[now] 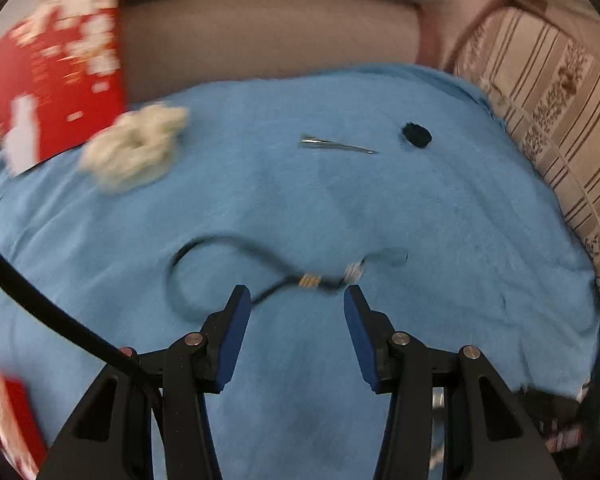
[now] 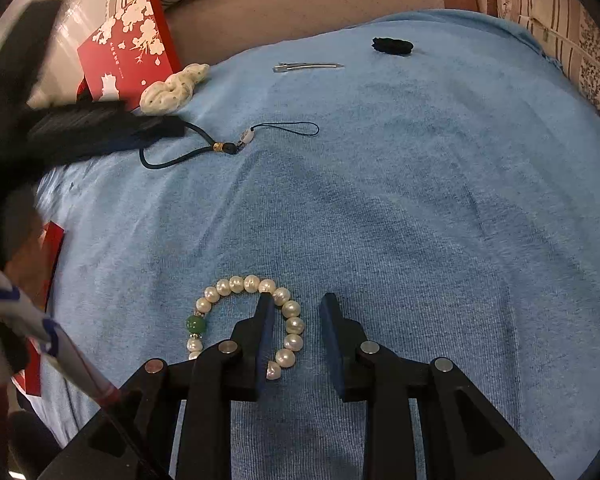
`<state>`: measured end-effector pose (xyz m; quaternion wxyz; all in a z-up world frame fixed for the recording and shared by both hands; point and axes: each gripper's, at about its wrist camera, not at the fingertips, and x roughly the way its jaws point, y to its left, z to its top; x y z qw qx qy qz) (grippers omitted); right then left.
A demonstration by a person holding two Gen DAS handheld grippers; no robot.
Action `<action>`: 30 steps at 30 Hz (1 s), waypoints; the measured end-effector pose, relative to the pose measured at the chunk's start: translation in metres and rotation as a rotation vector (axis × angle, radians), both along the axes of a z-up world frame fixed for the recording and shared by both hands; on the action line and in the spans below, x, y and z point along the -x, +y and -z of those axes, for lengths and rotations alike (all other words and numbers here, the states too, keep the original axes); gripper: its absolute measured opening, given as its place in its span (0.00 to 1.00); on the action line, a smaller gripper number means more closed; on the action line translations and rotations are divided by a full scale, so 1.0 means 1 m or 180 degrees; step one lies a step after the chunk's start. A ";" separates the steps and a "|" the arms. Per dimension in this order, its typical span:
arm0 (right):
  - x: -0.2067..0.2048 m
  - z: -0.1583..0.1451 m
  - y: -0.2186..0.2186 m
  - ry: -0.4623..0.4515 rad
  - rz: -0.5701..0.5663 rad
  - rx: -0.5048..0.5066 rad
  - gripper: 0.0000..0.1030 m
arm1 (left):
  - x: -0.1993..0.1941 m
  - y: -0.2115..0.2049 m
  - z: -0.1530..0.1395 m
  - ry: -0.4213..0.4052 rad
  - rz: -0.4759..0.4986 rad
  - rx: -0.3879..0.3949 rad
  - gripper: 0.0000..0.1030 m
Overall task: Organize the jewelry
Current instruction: 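Grasp the pearl bracelet with the right tool while the left grasps the black cord pendant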
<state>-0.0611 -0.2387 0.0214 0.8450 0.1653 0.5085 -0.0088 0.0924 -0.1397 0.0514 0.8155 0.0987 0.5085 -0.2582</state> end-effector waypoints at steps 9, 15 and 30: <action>-0.006 0.002 -0.011 0.0037 0.0067 -0.0259 0.26 | -0.022 -0.028 0.035 0.0601 0.0446 -0.0165 0.45; -0.002 0.001 -0.011 0.0030 0.0056 -0.0255 0.26 | 0.014 -0.001 0.038 0.0882 0.0653 0.0012 0.38; -0.003 0.002 -0.015 0.0054 0.0062 -0.0314 0.26 | 0.082 0.081 0.001 0.0665 0.0125 0.0424 0.49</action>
